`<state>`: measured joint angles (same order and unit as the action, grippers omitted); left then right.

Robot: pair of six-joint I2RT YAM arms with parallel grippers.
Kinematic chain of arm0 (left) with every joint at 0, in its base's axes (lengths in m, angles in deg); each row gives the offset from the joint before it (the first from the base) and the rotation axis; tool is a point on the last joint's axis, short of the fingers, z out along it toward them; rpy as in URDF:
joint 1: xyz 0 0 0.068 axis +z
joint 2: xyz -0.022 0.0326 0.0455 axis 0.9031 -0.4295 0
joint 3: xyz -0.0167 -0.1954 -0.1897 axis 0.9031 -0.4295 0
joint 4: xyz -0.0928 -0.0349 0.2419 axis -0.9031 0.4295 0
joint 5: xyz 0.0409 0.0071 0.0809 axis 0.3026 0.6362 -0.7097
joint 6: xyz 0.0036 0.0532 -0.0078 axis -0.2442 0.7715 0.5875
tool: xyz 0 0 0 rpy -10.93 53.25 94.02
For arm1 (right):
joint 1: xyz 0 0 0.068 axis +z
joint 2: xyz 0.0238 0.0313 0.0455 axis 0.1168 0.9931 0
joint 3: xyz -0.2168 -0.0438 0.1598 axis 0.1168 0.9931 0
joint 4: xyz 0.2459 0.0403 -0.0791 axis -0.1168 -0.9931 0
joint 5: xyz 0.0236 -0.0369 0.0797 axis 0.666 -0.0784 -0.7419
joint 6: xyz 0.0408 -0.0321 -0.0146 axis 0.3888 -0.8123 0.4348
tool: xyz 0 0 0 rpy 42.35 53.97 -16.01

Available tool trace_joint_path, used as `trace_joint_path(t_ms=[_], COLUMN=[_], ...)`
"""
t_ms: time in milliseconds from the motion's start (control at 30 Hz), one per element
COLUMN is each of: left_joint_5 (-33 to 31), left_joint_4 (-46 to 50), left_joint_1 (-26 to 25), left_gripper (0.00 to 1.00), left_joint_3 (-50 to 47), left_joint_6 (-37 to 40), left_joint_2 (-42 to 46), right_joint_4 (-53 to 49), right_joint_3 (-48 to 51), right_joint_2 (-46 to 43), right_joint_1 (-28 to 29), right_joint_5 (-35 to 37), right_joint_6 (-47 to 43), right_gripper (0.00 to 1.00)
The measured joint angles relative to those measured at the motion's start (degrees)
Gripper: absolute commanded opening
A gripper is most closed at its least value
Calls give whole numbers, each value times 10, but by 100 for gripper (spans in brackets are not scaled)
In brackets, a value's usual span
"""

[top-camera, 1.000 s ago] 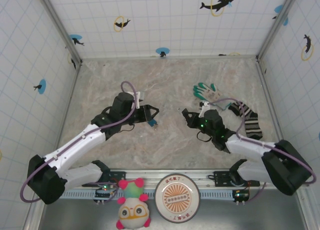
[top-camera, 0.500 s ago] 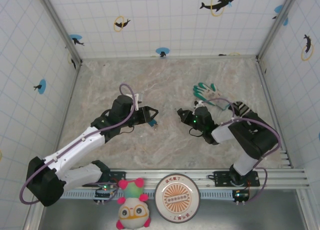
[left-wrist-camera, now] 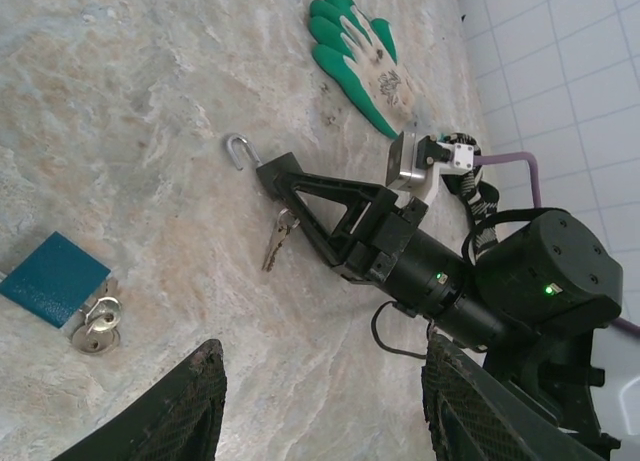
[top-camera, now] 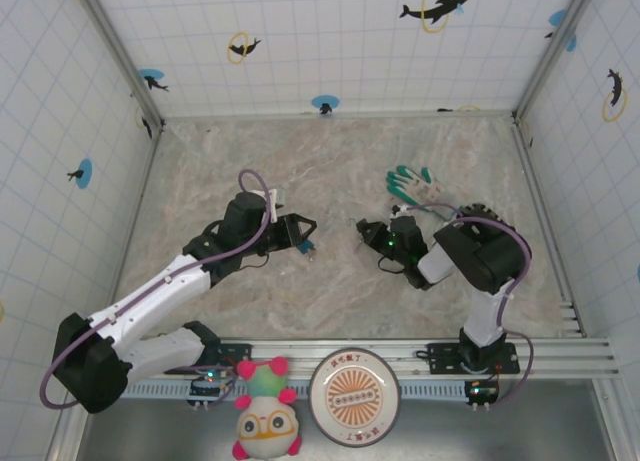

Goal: Unlock with the key

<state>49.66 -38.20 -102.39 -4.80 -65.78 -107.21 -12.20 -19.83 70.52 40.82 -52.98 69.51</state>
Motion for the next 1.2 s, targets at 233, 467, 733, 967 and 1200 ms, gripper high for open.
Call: trace_joint_path(t_ms=[233,467,733,967,1200], left_joint_5=[-7,-34,-90,-170,-298], left_joint_4=[-2,3,44,118,174], left_joint_1=[0,0,12,59,120], left_gripper=[56,64,97,97,97], left_joint_3=[0,0,0,9,40], left_joint_6=[-4,-6,-12,3,59], left_joint_2=[0,3,6,7,5], right_joint_4=[-13,-122,-362,-573,-722], right_joint_3=[2,49,51,18,-54], right_joint_2=[-15,-149,-356,-502,-534], right_joint_1=[-11,-25,-31,-34,-34], right_joint_5=[6,38,114,212,340], right_joint_6=[-3,-33,-103,-176,-243], right_gripper=[38,49,99,99,99])
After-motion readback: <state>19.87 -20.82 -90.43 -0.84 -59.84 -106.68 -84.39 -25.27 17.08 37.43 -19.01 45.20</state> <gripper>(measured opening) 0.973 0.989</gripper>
